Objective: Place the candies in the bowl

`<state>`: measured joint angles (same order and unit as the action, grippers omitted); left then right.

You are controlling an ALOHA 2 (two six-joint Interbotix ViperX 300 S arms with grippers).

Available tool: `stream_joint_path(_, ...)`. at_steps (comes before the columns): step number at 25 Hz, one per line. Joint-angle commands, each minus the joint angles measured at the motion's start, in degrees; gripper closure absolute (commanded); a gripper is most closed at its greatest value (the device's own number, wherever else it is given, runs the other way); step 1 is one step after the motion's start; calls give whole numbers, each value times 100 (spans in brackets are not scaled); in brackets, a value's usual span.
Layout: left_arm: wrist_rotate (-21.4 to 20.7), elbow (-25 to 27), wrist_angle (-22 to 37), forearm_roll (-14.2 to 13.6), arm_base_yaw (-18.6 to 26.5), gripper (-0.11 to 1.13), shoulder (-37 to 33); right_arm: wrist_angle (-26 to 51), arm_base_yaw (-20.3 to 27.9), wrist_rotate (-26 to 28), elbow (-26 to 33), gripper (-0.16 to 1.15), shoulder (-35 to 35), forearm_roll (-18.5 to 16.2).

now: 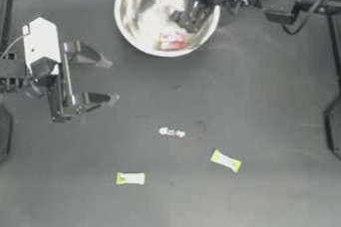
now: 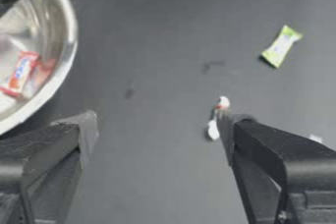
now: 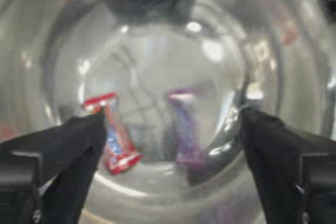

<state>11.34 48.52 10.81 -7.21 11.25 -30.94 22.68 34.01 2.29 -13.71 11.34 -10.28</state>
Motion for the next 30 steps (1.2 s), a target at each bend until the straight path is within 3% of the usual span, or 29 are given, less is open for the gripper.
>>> stream_joint_path(1,0,-62,-44,9,0,-1,79,-97,0,18,167,-2,-123,9)
stream_joint_path(6,-9,-62,-44,9,-26,-1,114,-70,-141,18,132,-3,-378,18)
stream_joint_path(13,-18,-53,18,9,-44,-1,105,-97,-580,-44,-290,-3,-1389,-26)
stream_joint_path(21,-62,-123,158,-26,-431,-1,123,-316,-1248,-18,-1415,-3,-2900,18)
stream_joint_path(26,-35,-308,861,-18,-773,-1,123,-615,-1679,18,-2118,-3,-3647,53)
stream_joint_path(30,-9,-404,1090,-9,-879,-1,176,-914,-1837,18,-2654,-3,-4104,53)
